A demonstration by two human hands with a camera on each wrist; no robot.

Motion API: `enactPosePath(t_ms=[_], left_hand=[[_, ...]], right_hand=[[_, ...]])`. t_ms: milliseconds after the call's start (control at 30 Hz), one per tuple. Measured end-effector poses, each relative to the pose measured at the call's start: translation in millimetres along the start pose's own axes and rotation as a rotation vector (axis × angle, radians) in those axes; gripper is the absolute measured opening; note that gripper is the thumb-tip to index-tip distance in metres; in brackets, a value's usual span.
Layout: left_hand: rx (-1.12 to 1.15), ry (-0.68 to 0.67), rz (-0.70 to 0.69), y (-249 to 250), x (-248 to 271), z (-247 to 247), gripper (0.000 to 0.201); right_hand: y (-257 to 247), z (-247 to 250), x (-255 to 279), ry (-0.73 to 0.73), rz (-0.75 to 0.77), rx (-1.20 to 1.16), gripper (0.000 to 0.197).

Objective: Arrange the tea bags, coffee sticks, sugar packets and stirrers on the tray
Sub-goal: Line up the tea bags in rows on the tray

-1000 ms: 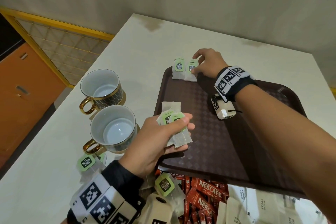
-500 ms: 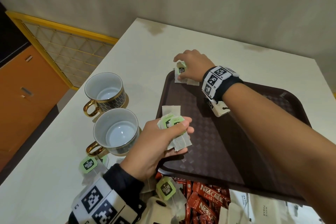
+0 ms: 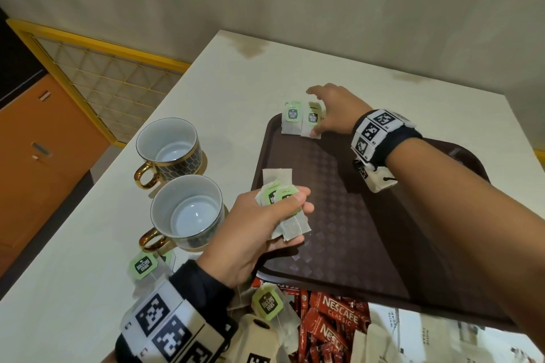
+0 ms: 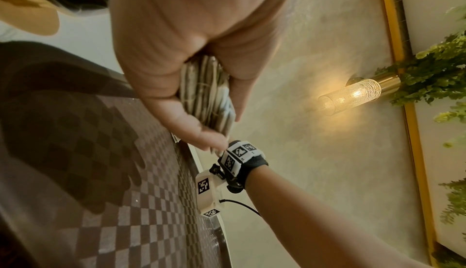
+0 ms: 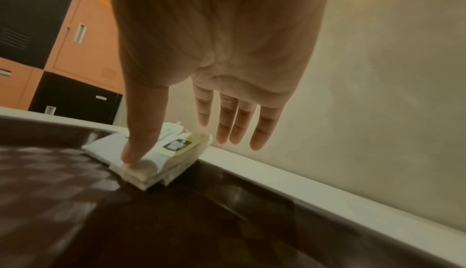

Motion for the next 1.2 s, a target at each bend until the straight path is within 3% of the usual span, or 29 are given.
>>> enactPosePath(t_ms=[267,567,867,1000,1200], left_hand=[[-0.002,0.006,0.017,-2,-1,0,0.021],[0.036,0.007,0.03,-3,-1,-2,0.02],[0.048,0.005,0.039,-6,2,-2,0.019],[0.056,0.018,0.042,-7,3,0,0.02],[0.07,0.017,0.054,-9,2,0,0.021]], right_hand=[[2,-8,-1,0.017,-0.022,-0.024,0.076],[0,4,2,0.081,-0.02,-0.026,0.082],[-62,1,4,0.15,0.177,0.348,0.065],[-63,-1,3,0.146,0.164,0.377,0.055],[-60,-1,2,0.145,0.162,0.372,0.057]])
Point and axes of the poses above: each hand's wrist, its own x-axis away from the middle knuckle, its own z-axis out of the back of the hand, y = z × x, the point moved 9 cm from there along -x, towards the middle knuckle, and after that the axes turned 9 degrees about x, right-handed, at the moved point
